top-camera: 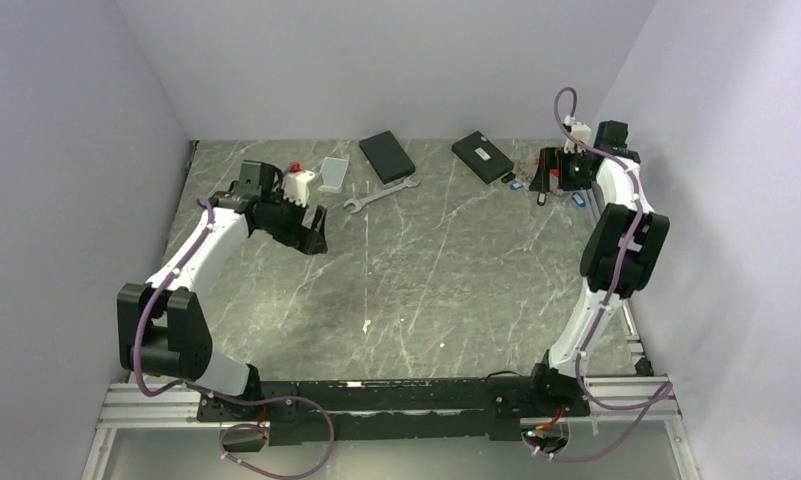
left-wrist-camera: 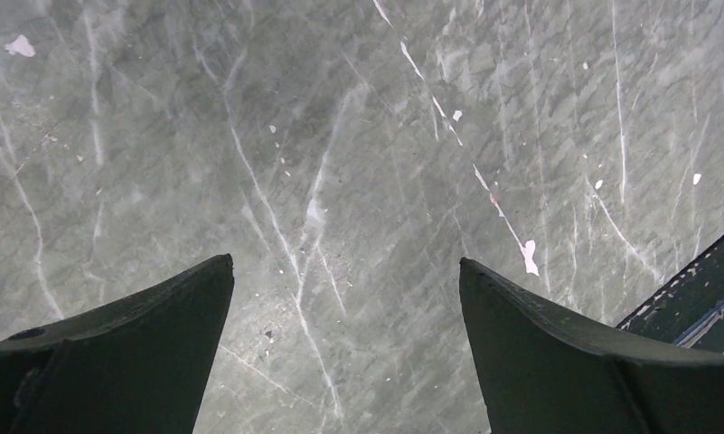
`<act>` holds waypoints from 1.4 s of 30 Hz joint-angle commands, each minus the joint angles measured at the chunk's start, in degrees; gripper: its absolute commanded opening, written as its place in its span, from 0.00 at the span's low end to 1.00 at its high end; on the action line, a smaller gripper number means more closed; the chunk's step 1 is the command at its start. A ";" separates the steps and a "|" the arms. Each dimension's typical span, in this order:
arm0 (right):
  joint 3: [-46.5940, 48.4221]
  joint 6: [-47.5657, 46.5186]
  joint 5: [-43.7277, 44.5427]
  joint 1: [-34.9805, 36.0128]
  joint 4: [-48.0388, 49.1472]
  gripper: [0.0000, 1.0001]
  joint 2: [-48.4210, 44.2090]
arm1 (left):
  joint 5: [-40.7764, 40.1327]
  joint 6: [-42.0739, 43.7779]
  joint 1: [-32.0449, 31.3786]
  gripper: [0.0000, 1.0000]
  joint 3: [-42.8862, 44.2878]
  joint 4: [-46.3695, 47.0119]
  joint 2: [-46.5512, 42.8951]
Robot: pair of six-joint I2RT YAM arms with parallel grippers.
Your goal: Remove the keys from the keyring
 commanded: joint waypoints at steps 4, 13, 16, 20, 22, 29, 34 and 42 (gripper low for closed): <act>17.44 2.34 6.65 0.50 -6.31 0.91 11.90 | 4.38 -1.84 3.43 0.99 0.02 1.68 -3.75; 29.83 7.24 15.42 1.59 -3.94 0.71 21.76 | 5.19 -2.08 3.91 0.99 -1.10 2.42 -4.56; 32.28 7.40 17.08 2.02 -3.65 0.67 24.31 | 5.26 -2.08 3.92 0.99 -1.05 2.31 -4.79; 31.88 7.72 18.27 2.17 -1.14 0.64 25.83 | 4.87 -2.16 4.00 0.99 -1.04 2.35 -5.11; 31.44 7.57 17.99 2.16 -0.76 0.63 26.47 | 4.89 -2.19 4.00 0.99 -1.09 2.37 -5.31; 27.54 7.55 13.92 2.71 -2.21 0.51 26.17 | 5.00 -2.10 4.07 0.99 -1.25 2.48 -5.54; 21.70 7.02 13.27 3.17 -2.09 0.37 24.18 | 5.31 -2.19 4.06 0.99 -1.12 2.49 -5.39; 7.52 3.15 11.45 5.21 -3.47 0.07 14.46 | 5.79 -1.90 4.09 0.99 -1.26 2.66 -5.50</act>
